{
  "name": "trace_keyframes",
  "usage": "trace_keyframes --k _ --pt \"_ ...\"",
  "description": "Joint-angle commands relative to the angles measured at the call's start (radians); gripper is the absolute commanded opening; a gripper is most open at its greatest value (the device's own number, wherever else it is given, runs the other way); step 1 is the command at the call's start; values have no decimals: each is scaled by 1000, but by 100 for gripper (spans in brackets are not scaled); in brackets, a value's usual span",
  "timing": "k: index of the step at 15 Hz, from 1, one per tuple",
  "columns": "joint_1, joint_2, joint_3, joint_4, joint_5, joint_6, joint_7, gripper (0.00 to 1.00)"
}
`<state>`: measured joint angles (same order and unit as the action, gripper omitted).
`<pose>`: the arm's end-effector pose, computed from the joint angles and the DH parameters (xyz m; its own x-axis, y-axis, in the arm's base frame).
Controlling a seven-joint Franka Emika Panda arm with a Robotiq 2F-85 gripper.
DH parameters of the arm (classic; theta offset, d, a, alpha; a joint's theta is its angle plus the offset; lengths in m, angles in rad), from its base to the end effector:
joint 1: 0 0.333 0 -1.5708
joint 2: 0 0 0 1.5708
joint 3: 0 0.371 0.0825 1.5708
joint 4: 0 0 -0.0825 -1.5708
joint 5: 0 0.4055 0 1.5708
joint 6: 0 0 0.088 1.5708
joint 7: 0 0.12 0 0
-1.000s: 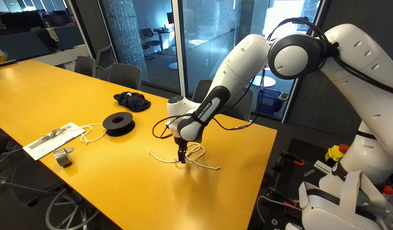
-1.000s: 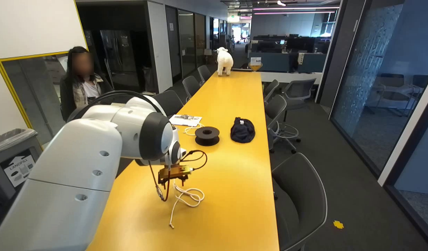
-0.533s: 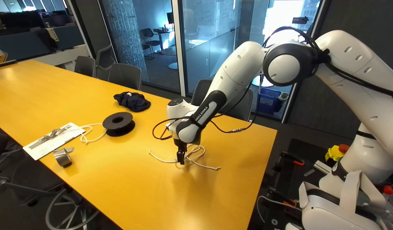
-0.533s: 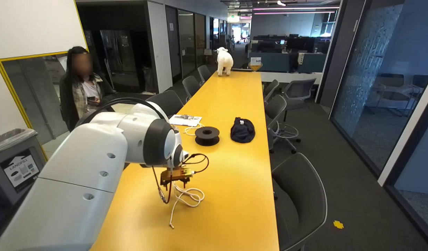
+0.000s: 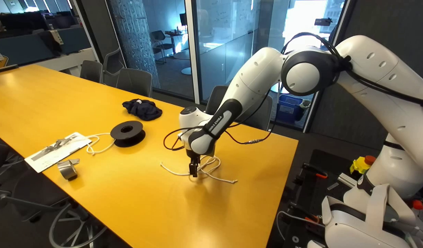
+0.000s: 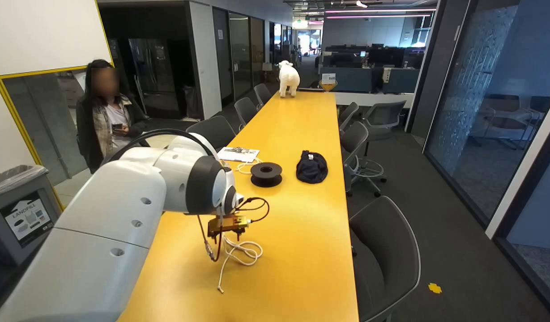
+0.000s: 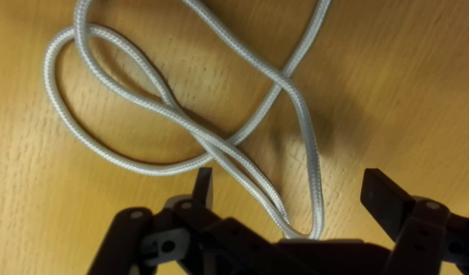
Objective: Untangle the rope on the table.
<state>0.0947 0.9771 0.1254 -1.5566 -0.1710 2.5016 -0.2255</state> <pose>0.7235 0.1484 0.0678 0.8624 0.5059 -0.0192 0.5058 -0.8626 -0.0095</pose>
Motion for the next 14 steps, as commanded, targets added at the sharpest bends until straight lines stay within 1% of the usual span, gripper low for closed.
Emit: trace_keyframes --k 1,2,8,11,14 --pt "8 24 -6 48 16 -11 5 93" --pt "8 25 -7 50 16 -11 5 74" --pt "8 34 -7 59 15 -13 4 27" --pt "7 30 -8 55 14 -13 4 7" --pt "5 25 -9 52 15 -13 3 1"
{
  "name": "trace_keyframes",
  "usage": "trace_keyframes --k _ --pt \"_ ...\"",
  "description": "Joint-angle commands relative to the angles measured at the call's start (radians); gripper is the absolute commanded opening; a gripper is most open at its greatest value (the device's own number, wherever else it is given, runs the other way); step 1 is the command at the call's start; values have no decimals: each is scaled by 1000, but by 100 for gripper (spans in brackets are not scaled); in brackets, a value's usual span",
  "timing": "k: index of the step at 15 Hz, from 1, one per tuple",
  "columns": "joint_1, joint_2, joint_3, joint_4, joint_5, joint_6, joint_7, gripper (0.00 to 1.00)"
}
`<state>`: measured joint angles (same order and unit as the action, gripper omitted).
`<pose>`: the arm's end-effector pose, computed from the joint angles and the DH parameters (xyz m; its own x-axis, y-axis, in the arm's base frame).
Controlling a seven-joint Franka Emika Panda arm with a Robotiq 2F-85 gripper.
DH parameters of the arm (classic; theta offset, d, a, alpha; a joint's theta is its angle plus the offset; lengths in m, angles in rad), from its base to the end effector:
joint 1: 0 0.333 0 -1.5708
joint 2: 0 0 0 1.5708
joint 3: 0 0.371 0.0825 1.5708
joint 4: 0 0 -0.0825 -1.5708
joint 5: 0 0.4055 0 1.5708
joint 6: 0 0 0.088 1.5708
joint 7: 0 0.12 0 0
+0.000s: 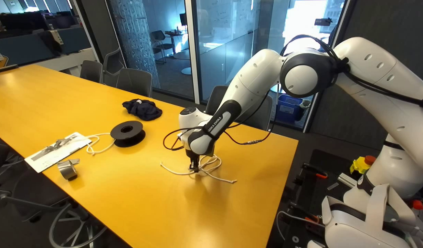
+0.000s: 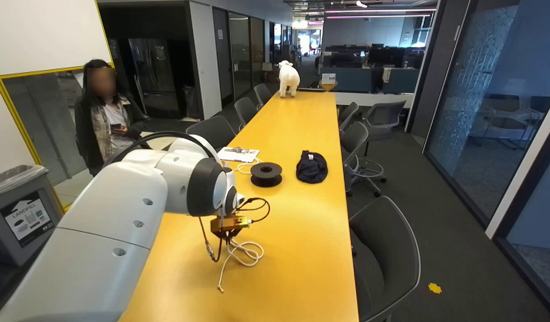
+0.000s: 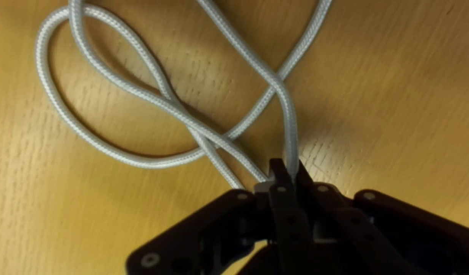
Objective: Untangle the rope on the table.
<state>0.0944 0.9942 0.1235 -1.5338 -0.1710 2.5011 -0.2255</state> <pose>0.7284 0.1472 0.0638 0.8643 0.5027 -0.0147 0.5026 -0.8645 -0.0073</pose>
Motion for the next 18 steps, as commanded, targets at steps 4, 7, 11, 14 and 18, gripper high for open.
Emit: trace_keyframes --k 4,7,11,14,18 --pt "0 -12 -9 15 14 -21 -1 6" --pt "-9 -62 -9 -8 13 -64 -10 6" --pt "0 -211 -34 -60 3 -167 20 6" --pt "22 -324 -67 -76 -18 -237 74 7" --pt "55 -494 -110 -91 -61 -339 178 7"
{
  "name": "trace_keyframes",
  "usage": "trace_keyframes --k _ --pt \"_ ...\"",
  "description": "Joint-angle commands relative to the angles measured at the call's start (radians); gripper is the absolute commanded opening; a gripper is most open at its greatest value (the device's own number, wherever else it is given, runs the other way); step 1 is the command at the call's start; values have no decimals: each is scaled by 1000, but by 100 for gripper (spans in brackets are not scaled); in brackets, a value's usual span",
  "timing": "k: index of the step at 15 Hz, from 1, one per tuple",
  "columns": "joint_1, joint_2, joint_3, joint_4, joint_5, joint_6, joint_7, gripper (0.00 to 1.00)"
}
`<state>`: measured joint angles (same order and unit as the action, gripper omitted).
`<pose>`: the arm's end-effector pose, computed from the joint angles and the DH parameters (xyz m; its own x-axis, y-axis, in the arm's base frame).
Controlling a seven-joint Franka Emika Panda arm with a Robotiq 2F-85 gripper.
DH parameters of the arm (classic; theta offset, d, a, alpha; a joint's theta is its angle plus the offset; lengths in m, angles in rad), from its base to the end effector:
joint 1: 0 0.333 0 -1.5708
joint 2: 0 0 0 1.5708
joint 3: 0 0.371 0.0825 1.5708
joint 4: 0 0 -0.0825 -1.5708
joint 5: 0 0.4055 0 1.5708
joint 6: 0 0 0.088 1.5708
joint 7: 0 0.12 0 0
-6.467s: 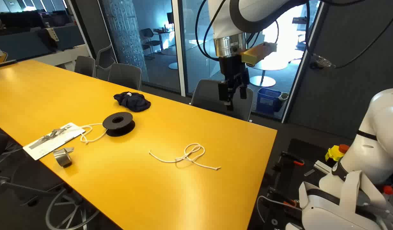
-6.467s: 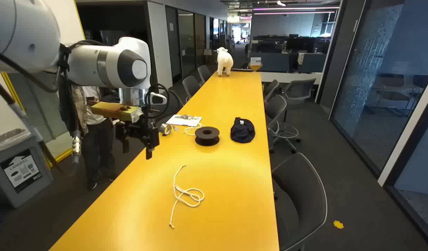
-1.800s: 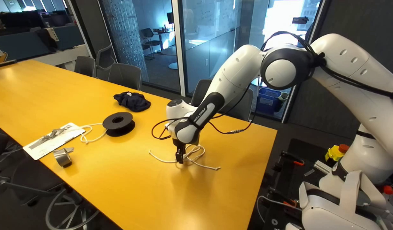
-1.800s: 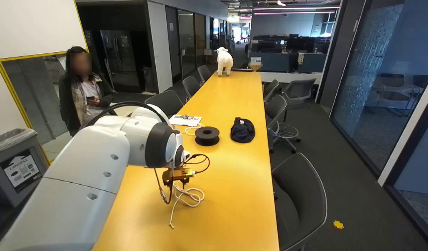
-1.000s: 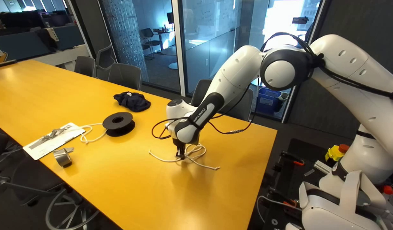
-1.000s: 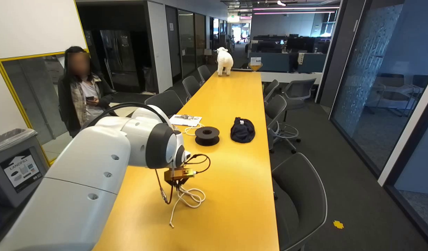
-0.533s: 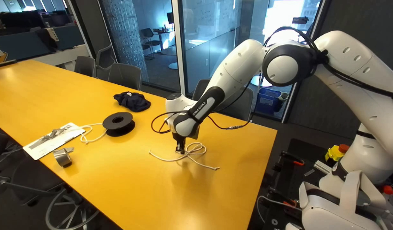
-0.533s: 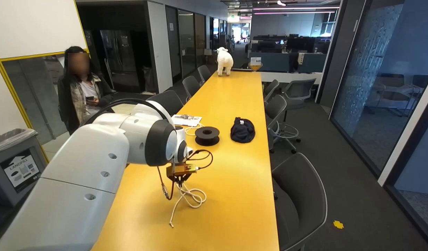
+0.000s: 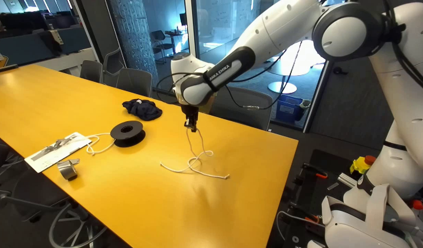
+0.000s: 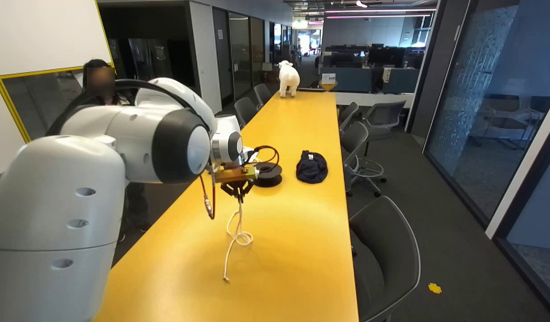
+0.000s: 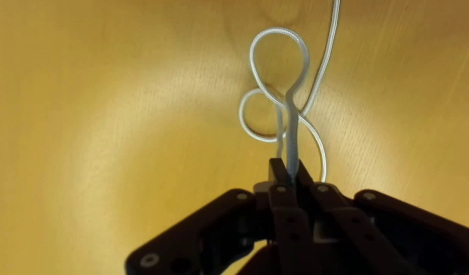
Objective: Untangle the rope on the table.
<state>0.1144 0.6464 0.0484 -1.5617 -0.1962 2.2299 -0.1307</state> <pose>0.7476 0.1086 0.2873 0.9203 0.3912 -0.0004 0.3880 -0.9126 0.1291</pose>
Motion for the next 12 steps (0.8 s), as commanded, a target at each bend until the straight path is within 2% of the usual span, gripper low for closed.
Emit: trace_keyframes --k 1,7,12 --pt "41 -185 -39 -60 -45 -100 105 7" --pt "73 -388 -23 -9 -115 -292 230 7" --pt "78 -439 7 39 -134 -371 281 7"
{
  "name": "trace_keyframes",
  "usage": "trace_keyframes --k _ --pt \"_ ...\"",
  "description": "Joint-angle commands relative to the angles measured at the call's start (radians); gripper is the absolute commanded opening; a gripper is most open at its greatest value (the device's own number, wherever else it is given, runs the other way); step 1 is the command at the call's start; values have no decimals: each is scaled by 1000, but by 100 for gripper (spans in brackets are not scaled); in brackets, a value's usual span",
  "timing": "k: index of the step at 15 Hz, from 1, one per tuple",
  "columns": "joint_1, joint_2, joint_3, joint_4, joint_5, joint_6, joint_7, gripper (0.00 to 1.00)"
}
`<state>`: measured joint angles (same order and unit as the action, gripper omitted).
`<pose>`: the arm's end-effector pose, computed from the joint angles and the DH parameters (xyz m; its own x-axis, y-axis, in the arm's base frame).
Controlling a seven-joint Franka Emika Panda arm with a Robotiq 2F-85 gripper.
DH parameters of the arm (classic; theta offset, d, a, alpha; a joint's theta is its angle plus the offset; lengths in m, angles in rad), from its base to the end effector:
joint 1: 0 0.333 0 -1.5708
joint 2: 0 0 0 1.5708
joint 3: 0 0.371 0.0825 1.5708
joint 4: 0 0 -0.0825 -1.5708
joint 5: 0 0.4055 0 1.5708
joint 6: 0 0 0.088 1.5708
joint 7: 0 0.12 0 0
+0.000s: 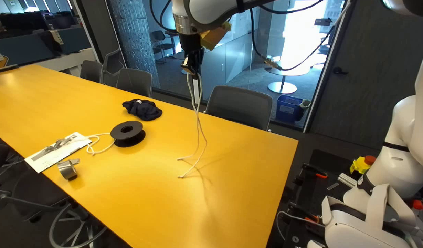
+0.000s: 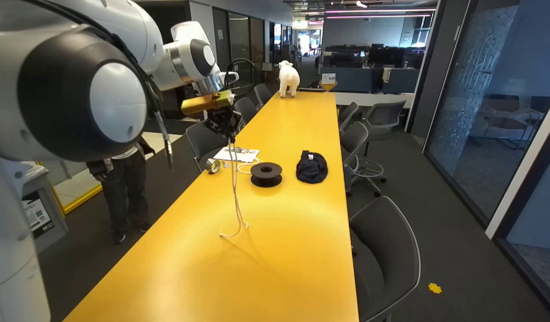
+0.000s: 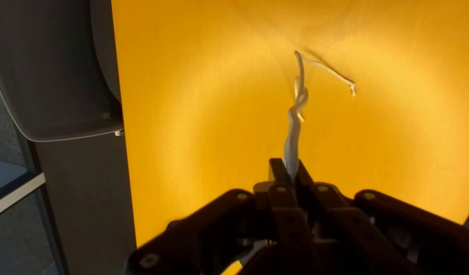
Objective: Untangle the rope on the table.
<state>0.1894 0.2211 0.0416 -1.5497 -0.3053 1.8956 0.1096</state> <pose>0.6672 0.1275 0.5728 0.9661 0.2157 0.1417 0.1715 -0.9469 0.2720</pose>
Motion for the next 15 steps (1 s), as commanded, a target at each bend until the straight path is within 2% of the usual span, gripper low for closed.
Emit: trace_keyframes --k 1,5,10,13,15 --pt "1 -16 19 31 -23 -40 47 7" --pt "8 47 31 115 -25 -72 60 7" --pt "7 191 32 262 14 -96 33 5" --pt "7 219 16 275 4 -100 36 5" --pt "11 206 -13 236 -37 -106 76 5"
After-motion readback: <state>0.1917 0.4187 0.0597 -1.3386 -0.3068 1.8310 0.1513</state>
